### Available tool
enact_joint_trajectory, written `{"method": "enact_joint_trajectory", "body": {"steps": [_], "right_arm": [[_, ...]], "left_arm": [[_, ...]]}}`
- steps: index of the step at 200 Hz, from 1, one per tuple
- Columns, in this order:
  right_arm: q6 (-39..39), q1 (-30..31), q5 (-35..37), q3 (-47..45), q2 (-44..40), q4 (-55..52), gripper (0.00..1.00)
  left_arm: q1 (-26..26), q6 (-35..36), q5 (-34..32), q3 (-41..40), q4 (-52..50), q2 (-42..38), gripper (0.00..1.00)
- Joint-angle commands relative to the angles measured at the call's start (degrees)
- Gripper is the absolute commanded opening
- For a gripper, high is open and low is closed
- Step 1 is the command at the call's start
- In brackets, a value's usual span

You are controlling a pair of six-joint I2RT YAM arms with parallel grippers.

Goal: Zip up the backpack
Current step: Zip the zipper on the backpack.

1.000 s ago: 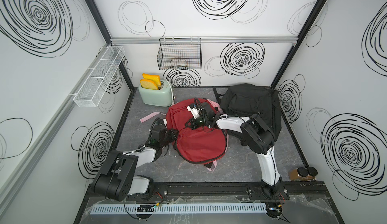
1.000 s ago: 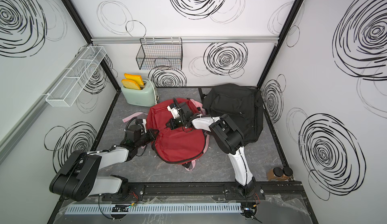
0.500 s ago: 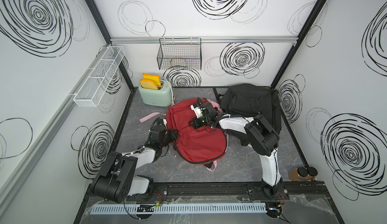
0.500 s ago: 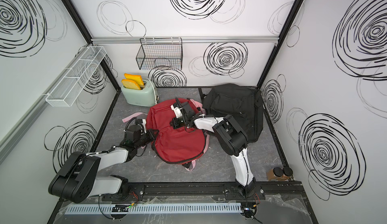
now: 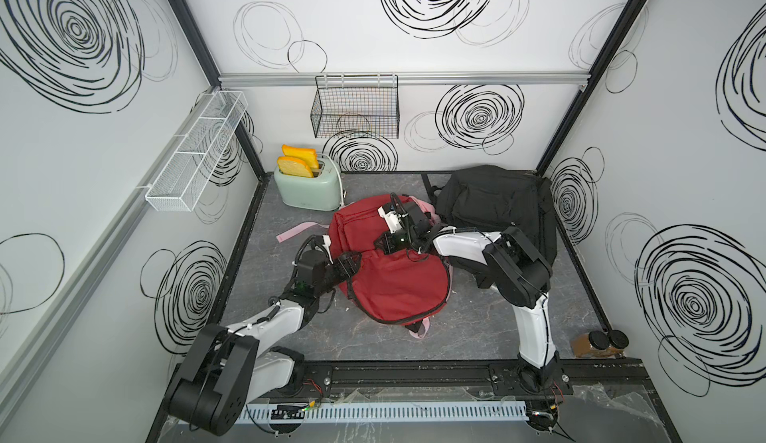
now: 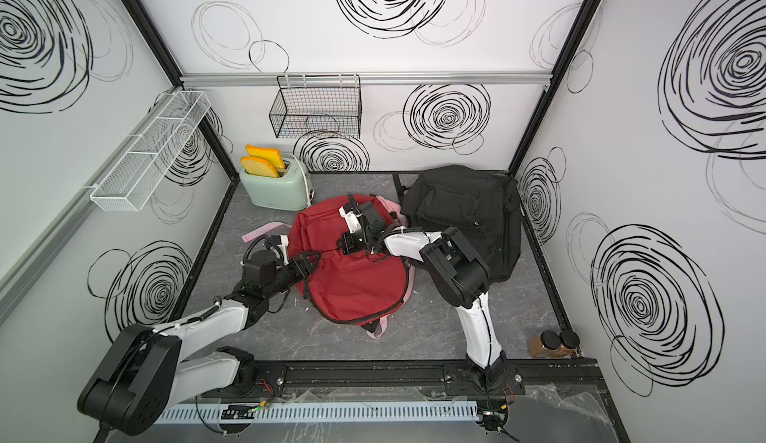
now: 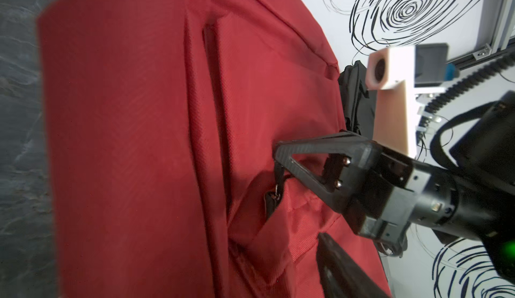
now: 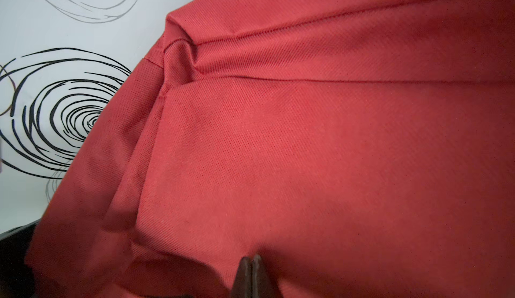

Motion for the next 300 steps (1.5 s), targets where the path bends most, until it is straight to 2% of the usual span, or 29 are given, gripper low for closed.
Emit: {"method": "enact_joint_trajectory", "body": {"steps": [1, 61, 81, 90, 132, 153, 156, 300], "right_arm": [[0.4, -1.1, 5.5, -1.3, 3.6, -3.4, 0.00], [-0.1, -1.1, 3.3, -0.4, 4.9, -3.5, 0.00], [-0.4, -1.1, 3.1, -0.1, 5.1, -3.8, 0.00], [-0.5, -1.2, 3.1, -0.1, 5.2, -3.8, 0.00], [-0.6, -1.2, 2.7, 0.1, 5.3, -4.1, 0.00], [-0.6, -1.3, 2.8, -0.1, 5.0, -4.1, 0.00], [-0.6, -1.3, 2.7, -0.2, 4.9, -4.1, 0.00], [-1.1, -4.6, 5.6, -3.3, -4.0, -7.2, 0.00]], "left_arm": [[-1.6, 0.5, -2.4, -1.5, -3.3, -2.7, 0.74], [-5.1, 0.9, -2.0, -0.8, 1.0, 4.1, 0.73], [-5.4, 0.7, -1.9, -0.7, 2.6, 5.6, 0.68], [-5.4, 0.7, -1.9, -1.0, 3.6, 5.9, 0.62], [-5.2, 1.1, -1.9, -2.4, 6.8, 6.3, 0.17], [-5.2, 1.2, -1.4, -3.4, 9.5, 6.4, 0.05], [-5.2, 1.2, -1.4, -3.7, 10.0, 6.3, 0.00], [-2.2, 1.4, -3.1, -8.8, 14.6, 4.2, 0.00]]}}
